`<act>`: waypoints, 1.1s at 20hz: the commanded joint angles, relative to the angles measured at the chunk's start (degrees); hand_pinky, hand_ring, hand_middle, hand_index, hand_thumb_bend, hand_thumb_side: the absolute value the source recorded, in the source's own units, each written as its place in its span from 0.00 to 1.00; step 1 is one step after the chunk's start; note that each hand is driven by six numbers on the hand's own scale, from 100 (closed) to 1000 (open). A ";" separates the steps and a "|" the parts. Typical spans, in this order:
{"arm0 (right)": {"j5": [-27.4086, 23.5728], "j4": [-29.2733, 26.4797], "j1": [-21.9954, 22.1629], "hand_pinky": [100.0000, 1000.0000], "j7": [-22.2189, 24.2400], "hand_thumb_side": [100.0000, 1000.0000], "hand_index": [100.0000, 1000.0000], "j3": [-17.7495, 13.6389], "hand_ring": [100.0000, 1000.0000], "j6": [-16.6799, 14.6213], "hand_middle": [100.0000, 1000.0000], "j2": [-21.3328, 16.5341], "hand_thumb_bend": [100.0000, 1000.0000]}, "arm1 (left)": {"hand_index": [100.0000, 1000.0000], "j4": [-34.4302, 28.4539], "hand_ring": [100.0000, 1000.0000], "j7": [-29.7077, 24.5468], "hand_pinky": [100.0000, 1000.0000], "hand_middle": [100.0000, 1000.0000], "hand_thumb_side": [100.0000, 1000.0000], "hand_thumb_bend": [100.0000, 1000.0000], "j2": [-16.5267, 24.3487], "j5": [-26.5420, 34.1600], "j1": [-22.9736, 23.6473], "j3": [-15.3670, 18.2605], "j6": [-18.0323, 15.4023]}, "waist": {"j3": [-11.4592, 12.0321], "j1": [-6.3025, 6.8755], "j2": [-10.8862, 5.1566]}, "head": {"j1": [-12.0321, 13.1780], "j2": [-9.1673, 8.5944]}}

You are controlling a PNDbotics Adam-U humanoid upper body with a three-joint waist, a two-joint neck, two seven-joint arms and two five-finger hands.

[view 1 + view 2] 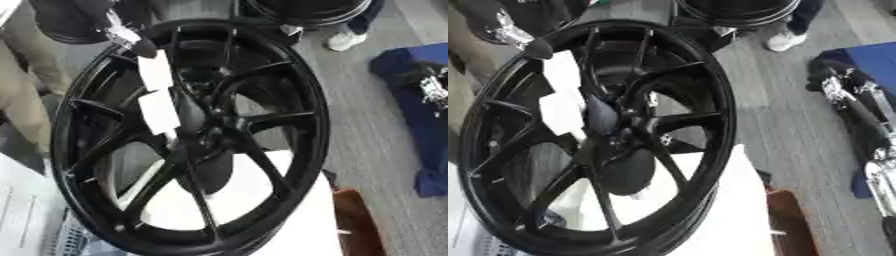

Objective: Pull the pin out of the wheel hub.

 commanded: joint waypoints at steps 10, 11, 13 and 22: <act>-0.37 0.05 -0.31 0.97 -0.02 0.52 0.81 -0.45 0.73 0.01 0.65 -0.19 0.00 | 0.81 -2.51 0.71 0.03 0.75 0.64 0.49 0.64 2.14 -3.50 1.26 -2.57 4.44 | -0.19 0.00 -0.75 | 0.11 0.33; -0.38 0.06 -0.33 0.97 -0.02 0.52 0.81 -0.46 0.73 0.01 0.65 -0.17 0.00 | 0.81 -2.58 0.71 0.03 0.75 0.64 0.49 0.64 2.21 -4.24 1.44 -2.57 4.67 | -0.20 -0.01 -0.72 | 0.09 0.30; -0.36 0.07 -0.33 0.97 -0.01 0.52 0.81 -0.47 0.73 0.00 0.65 -0.15 0.00 | 0.81 -2.78 0.71 0.03 0.75 0.64 0.49 0.64 2.28 -5.45 1.66 -2.56 4.94 | -0.19 -0.02 -0.67 | 0.01 0.20; -0.46 0.21 -0.39 0.97 0.06 0.52 0.81 -0.50 0.73 0.00 0.65 -0.03 0.00 | 0.80 -3.57 0.71 0.03 0.74 0.64 0.49 0.61 1.96 -8.74 1.49 -3.14 4.81 | -0.20 -0.02 -0.76 | -0.05 -0.86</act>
